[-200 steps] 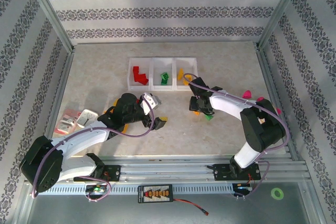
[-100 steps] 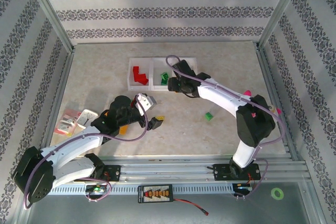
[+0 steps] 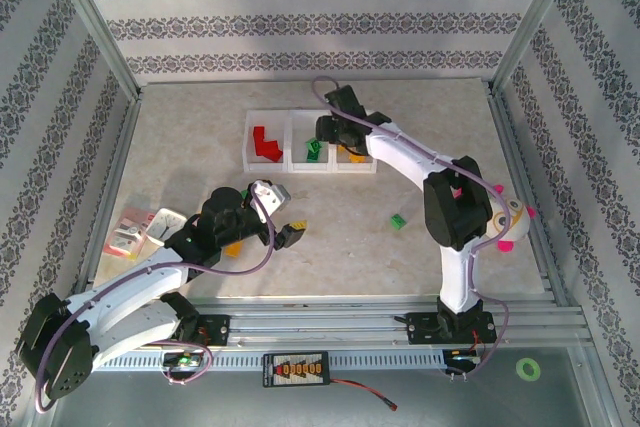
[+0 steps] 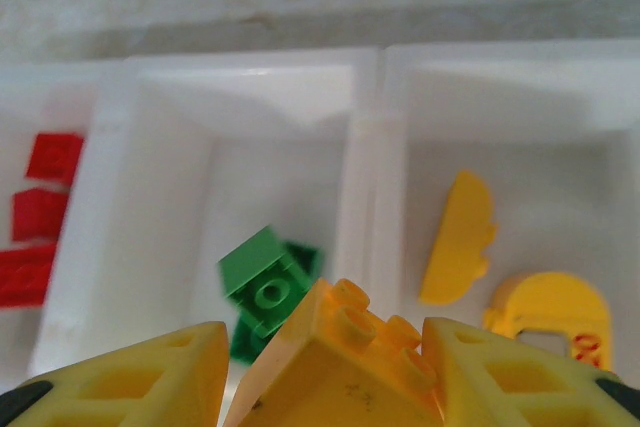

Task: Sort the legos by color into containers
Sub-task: Place the lego in the container.

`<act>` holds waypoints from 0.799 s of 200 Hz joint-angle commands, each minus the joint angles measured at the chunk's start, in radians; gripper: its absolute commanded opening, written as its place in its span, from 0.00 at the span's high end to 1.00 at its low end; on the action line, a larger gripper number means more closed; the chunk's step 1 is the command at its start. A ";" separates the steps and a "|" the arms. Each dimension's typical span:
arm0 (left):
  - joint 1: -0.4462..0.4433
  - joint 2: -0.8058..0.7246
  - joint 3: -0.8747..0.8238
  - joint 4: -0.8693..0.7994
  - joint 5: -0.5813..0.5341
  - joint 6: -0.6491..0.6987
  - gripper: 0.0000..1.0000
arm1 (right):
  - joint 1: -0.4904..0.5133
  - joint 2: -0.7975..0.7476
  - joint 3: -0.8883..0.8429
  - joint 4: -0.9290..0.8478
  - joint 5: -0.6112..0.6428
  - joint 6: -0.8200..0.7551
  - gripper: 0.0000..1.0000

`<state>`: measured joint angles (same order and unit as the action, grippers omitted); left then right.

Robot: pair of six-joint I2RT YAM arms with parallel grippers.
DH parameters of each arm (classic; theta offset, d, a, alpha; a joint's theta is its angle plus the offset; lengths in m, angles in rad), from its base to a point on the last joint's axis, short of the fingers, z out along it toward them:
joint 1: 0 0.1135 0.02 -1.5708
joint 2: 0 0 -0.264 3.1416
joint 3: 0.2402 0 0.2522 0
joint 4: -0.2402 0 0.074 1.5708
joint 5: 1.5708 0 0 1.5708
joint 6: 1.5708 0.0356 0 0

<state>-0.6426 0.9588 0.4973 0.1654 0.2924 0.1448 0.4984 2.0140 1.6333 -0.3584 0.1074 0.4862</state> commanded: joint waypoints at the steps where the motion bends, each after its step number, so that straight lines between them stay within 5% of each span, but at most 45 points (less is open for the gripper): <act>1: -0.015 0.001 -0.017 0.003 -0.022 -0.028 0.01 | -0.035 0.038 0.034 0.008 0.021 -0.030 0.49; 52: -0.016 0.021 -0.003 0.005 -0.058 -0.051 0.01 | -0.080 0.090 0.049 0.020 0.024 -0.039 0.48; 119: -0.013 0.070 0.117 -0.217 -0.486 -0.252 0.01 | -0.083 -0.038 -0.015 0.047 0.027 -0.060 0.15; 160: 0.039 0.115 0.195 -0.384 -0.579 -0.457 0.01 | -0.043 -0.218 -0.165 0.114 0.002 -0.111 0.08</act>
<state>-0.6353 1.0519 0.6365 -0.0673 -0.1745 -0.1398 0.4244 1.9278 1.5444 -0.3069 0.1215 0.4202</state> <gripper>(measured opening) 0.993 0.913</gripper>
